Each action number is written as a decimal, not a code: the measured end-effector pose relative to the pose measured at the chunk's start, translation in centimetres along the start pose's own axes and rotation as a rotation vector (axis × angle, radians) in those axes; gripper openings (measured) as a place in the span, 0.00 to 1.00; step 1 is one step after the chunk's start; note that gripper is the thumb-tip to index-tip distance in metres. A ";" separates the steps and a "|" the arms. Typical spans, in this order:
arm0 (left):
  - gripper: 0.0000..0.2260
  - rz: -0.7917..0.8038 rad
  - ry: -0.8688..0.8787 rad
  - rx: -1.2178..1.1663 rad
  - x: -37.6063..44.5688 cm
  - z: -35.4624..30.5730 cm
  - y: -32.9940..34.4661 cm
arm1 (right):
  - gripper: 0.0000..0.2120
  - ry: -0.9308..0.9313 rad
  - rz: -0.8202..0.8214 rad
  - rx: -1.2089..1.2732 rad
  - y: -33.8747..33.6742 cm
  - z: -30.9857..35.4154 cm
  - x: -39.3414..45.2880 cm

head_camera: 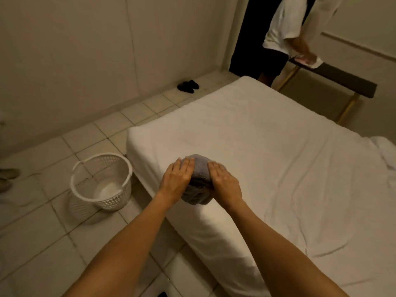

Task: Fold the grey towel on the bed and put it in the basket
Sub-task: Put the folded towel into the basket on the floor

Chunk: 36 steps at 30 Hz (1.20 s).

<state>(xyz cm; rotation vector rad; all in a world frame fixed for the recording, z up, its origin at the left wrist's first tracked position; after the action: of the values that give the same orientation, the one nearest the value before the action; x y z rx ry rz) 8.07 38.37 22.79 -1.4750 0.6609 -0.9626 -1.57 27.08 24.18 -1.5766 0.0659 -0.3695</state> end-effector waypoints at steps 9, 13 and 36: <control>0.22 -0.012 -0.202 0.064 -4.1 14.7 -0.3 | 0.38 -0.217 0.001 0.064 2.8 12.4 10.1; 0.32 0.024 -0.242 0.081 -5.2 20.1 1.8 | 0.37 -0.266 0.000 0.094 5.9 16.4 13.7; 0.43 0.217 -0.109 -0.002 -0.9 48.4 10.7 | 0.44 -0.139 0.165 0.107 18.5 33.2 33.8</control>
<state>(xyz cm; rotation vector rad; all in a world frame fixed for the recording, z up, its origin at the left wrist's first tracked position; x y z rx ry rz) 50.58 62.35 13.89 -1.4139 0.7255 -0.7101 42.82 49.08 12.69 -1.4753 0.0674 -0.1309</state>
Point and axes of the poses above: each hand's wrist, its own x-axis towards the middle knuckle, its own y-axis out of the palm, z = x × y, the point moved 4 cm from there along x, towards the middle knuckle, and after that the axes turned 3 degrees about -x, right-handed, at the moved point
